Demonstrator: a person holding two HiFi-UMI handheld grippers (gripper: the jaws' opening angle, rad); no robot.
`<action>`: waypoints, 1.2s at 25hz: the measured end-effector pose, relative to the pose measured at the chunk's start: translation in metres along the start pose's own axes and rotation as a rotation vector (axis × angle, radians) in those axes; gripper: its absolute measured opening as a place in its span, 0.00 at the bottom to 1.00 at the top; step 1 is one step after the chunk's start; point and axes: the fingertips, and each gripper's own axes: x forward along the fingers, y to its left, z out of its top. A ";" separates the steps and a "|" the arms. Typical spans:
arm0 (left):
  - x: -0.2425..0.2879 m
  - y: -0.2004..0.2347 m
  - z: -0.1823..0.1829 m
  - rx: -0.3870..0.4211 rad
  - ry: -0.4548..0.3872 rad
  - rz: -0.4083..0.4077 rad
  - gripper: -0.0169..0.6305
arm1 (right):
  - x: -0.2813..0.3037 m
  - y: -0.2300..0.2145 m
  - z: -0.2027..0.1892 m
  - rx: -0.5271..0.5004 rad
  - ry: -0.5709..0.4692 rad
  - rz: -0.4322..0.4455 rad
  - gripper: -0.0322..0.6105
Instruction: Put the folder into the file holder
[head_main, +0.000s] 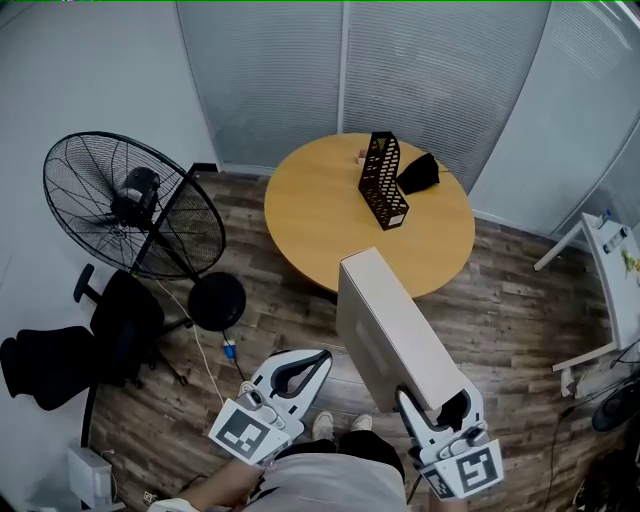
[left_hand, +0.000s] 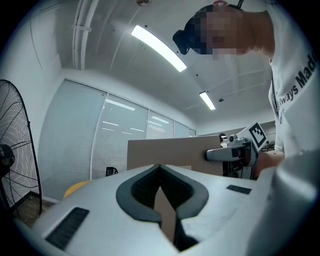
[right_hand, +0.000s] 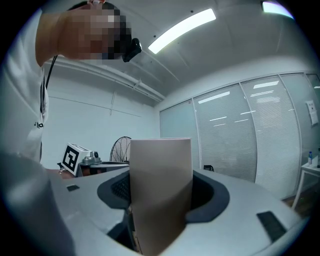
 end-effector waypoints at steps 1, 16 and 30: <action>0.002 0.002 0.001 -0.005 -0.005 -0.002 0.06 | 0.002 -0.002 0.000 0.001 -0.002 -0.002 0.51; 0.062 0.025 -0.006 -0.010 -0.006 -0.010 0.06 | 0.037 -0.057 0.000 0.006 -0.012 -0.010 0.51; 0.176 0.057 -0.003 0.008 0.015 -0.009 0.06 | 0.089 -0.162 0.016 0.004 -0.024 0.006 0.51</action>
